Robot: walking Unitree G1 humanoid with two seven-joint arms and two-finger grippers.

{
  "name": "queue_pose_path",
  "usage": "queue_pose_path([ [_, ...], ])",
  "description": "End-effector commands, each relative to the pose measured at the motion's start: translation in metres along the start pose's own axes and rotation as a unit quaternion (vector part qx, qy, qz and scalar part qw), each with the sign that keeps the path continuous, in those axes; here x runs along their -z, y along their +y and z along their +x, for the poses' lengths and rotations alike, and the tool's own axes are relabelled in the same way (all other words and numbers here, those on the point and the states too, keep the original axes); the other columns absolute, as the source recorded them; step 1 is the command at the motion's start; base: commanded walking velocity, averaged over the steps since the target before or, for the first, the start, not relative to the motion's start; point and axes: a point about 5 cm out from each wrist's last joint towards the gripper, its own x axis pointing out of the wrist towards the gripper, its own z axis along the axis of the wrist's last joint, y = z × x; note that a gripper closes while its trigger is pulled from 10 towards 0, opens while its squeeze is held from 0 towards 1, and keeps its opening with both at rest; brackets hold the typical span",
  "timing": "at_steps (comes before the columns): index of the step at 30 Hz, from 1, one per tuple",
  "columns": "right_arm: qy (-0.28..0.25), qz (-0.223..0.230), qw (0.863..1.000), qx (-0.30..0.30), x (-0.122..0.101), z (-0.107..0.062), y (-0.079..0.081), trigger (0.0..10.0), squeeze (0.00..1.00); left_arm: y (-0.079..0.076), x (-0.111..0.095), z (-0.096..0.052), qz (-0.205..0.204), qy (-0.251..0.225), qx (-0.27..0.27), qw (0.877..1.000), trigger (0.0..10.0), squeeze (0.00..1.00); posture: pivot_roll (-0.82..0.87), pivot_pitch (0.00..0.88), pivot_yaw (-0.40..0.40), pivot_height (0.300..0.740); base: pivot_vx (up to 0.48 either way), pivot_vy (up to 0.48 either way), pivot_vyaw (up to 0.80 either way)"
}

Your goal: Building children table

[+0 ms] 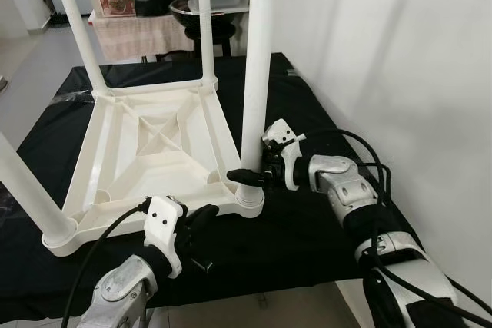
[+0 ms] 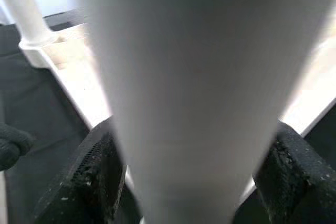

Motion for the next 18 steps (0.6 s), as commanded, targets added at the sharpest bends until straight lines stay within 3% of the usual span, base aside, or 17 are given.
queue_pose_path([
  [1,-0.012,-0.011,0.999,-0.030,-0.008,0.006,0.004,9.1,0.00,-0.002,0.002,-0.003,-0.002,0.008,0.001,1.000,10.0,0.00,0.09,0.000,-0.045,0.740,0.000,0.000,0.00],
  [2,-0.024,-0.005,0.999,-0.047,-0.012,0.004,0.004,0.0,0.00,-0.003,0.001,-0.004,-0.005,0.008,0.003,1.000,10.0,0.00,0.09,0.000,-0.045,0.740,0.000,0.000,0.00],
  [8,-0.039,-0.006,0.995,-0.097,-0.019,-0.002,0.002,0.0,0.00,-0.006,0.001,-0.007,-0.011,0.009,0.006,1.000,10.0,0.00,0.09,0.000,-0.045,0.740,0.000,0.000,0.00],
  [18,-0.038,-0.001,0.997,-0.074,-0.008,-0.003,0.000,0.0,0.00,-0.006,0.001,-0.007,-0.014,0.009,0.006,1.000,10.0,0.00,0.06,0.000,-0.040,0.740,0.000,0.000,0.00],
])
